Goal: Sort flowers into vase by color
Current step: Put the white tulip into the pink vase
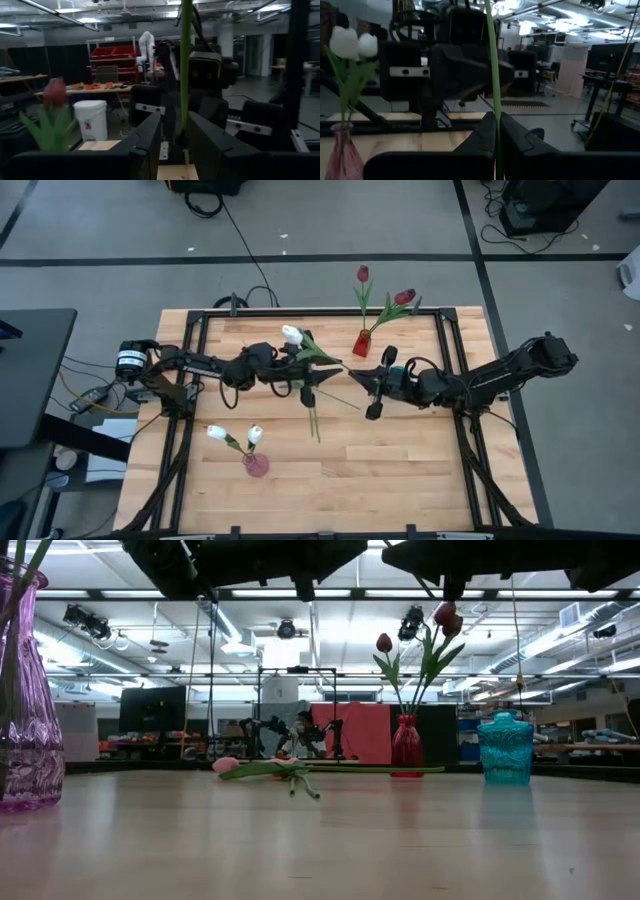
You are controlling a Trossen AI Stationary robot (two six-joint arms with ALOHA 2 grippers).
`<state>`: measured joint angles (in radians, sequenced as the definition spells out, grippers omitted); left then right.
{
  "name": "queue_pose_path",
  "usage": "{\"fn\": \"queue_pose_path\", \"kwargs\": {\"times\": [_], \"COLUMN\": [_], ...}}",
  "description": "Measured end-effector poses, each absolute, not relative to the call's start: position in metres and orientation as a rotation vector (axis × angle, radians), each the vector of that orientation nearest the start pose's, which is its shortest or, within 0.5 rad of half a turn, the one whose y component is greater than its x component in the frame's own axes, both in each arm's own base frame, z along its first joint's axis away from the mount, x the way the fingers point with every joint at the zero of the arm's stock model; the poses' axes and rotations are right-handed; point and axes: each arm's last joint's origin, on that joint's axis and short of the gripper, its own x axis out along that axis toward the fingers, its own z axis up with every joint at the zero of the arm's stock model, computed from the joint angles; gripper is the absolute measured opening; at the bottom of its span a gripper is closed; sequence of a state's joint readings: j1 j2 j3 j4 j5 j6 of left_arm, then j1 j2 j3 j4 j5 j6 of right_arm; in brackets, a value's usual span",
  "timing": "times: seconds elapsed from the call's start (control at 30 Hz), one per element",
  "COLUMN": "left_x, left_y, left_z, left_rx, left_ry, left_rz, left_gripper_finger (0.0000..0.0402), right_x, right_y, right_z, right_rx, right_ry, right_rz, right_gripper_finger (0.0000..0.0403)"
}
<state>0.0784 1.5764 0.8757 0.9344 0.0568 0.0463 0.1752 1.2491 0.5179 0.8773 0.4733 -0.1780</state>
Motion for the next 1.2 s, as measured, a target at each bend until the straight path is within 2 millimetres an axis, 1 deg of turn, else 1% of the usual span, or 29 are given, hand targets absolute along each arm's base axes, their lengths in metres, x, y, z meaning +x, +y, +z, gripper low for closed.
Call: {"fn": "queue_pose_path", "kwargs": {"times": [0.13,0.37,0.67,0.87,0.93,1.0,1.13,1.2], "left_x": [0.341,0.34,0.336,0.333,0.333,0.333,0.333,0.333], "left_y": [0.024,0.024,0.023,0.023,0.023,0.023,0.023,0.023], "left_z": [0.278,0.28,0.291,0.298,0.298,0.298,0.298,0.298], "left_rx": [0.067,0.068,0.08,0.082,0.082,0.082,0.08,0.068], "left_ry": [-0.231,-0.261,-0.381,-0.45,-0.46,-0.46,-0.459,-0.457], "left_rz": [-0.009,-0.012,-0.013,-0.012,-0.012,-0.012,-0.012,-0.007], "left_gripper_finger": [0.0097,0.0097,0.0096,0.0086,0.0078,0.0062,0.0012,0.0007], "right_x": [0.25,0.25,0.25,0.25,0.25,0.25,0.25,0.25], "right_y": [0.031,0.031,0.031,0.031,0.031,0.031,0.031,0.031], "right_z": [0.248,0.248,0.247,0.247,0.247,0.246,0.246,0.246], "right_rx": [-0.132,-0.132,-0.136,-0.138,-0.138,-0.137,-0.137,-0.137], "right_ry": [-0.109,-0.109,-0.098,-0.091,-0.091,-0.091,-0.088,-0.086], "right_rz": [-0.305,-0.305,-0.304,-0.303,-0.303,-0.303,-0.302,-0.302], "right_gripper_finger": [0.0018,0.0018,0.0018,0.002,0.0025,0.003,0.0042,0.0051]}}
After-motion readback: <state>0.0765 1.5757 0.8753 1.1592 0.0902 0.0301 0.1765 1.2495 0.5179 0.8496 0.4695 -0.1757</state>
